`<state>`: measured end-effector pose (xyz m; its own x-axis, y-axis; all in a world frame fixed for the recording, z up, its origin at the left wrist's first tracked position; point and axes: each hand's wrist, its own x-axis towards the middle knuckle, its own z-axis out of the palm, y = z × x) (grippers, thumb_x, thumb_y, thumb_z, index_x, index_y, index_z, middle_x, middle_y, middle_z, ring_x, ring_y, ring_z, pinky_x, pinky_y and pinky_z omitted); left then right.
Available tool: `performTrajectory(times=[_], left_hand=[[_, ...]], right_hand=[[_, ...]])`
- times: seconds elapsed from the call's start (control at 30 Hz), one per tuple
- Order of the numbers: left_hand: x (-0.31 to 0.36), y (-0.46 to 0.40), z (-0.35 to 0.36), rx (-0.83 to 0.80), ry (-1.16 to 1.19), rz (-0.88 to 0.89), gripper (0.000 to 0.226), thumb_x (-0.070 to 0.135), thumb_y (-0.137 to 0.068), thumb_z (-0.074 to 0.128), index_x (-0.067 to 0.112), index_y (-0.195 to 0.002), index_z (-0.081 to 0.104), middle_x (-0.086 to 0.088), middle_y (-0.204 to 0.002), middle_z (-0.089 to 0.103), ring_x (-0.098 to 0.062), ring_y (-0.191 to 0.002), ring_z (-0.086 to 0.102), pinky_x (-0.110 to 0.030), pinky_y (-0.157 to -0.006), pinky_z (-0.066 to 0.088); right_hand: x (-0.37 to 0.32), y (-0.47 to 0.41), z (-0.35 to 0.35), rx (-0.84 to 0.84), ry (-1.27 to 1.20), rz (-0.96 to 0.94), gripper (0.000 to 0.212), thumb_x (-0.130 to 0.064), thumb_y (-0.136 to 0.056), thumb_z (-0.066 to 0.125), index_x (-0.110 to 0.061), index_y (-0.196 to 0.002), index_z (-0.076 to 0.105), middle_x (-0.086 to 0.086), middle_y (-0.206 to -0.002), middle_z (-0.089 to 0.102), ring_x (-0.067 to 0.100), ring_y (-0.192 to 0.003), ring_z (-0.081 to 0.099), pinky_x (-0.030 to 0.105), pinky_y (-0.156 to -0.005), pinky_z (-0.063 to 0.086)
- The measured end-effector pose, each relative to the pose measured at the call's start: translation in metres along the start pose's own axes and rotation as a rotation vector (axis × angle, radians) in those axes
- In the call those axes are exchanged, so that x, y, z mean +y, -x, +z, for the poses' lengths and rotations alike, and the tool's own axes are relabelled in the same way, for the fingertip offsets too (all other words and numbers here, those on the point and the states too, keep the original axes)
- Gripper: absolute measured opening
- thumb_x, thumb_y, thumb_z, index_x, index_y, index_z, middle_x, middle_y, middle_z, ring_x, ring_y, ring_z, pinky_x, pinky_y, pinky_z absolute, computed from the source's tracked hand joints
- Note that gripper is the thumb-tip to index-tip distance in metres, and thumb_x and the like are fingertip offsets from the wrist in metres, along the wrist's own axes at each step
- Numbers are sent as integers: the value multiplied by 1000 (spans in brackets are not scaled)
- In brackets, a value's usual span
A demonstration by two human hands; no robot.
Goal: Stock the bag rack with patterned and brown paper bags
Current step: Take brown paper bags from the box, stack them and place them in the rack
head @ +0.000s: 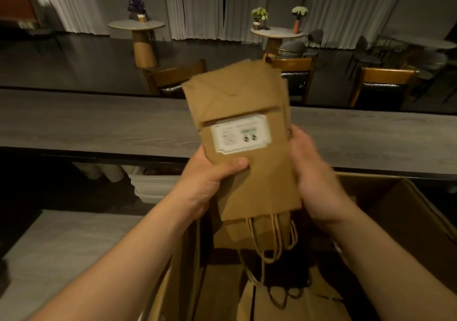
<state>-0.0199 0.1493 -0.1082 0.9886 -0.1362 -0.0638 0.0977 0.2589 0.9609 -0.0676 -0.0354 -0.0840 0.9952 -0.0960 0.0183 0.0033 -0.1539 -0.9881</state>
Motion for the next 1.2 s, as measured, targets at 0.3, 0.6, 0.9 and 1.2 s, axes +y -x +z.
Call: performTrajectory(times=[0.3, 0.6, 0.9, 1.2], left_hand=[[-12, -4, -5, 93, -253, 270, 52, 9, -80, 85, 39, -113, 58, 9, -117, 75, -7, -113, 70, -40, -99, 57], [-13, -4, -5, -8, -426, 302, 54, 15, -85, 82, 50, -116, 55, 30, -109, 70, 12, -109, 64, -21, -94, 55], [-11, -4, -9, -11, -466, 315, 50, 18, -87, 81, 48, -117, 55, 18, -116, 72, 3, -112, 65, -38, -102, 56], [-8, -3, -2, -25, -649, 312, 95, 28, -93, 74, 44, -158, 7, 36, -134, 44, 19, -101, 51, -14, -99, 41]], right_hand=[[49, -23, 3, 18, 431, 447, 26, -37, -108, 48, -24, -129, 56, 7, -103, 72, 22, -88, 74, 44, -77, 65], [184, 17, 49, -345, 288, 1088, 15, -18, -102, 61, -19, -115, 54, 5, -89, 61, 15, -66, 57, 27, -59, 46], [198, 16, 64, -273, 266, 1102, 15, -13, -104, 57, -9, -118, 61, 12, -96, 79, 22, -81, 77, 35, -70, 62], [97, 34, 16, -178, 82, 977, 8, -19, -108, 46, -13, -110, 52, 24, -102, 78, 40, -95, 77, 56, -89, 61]])
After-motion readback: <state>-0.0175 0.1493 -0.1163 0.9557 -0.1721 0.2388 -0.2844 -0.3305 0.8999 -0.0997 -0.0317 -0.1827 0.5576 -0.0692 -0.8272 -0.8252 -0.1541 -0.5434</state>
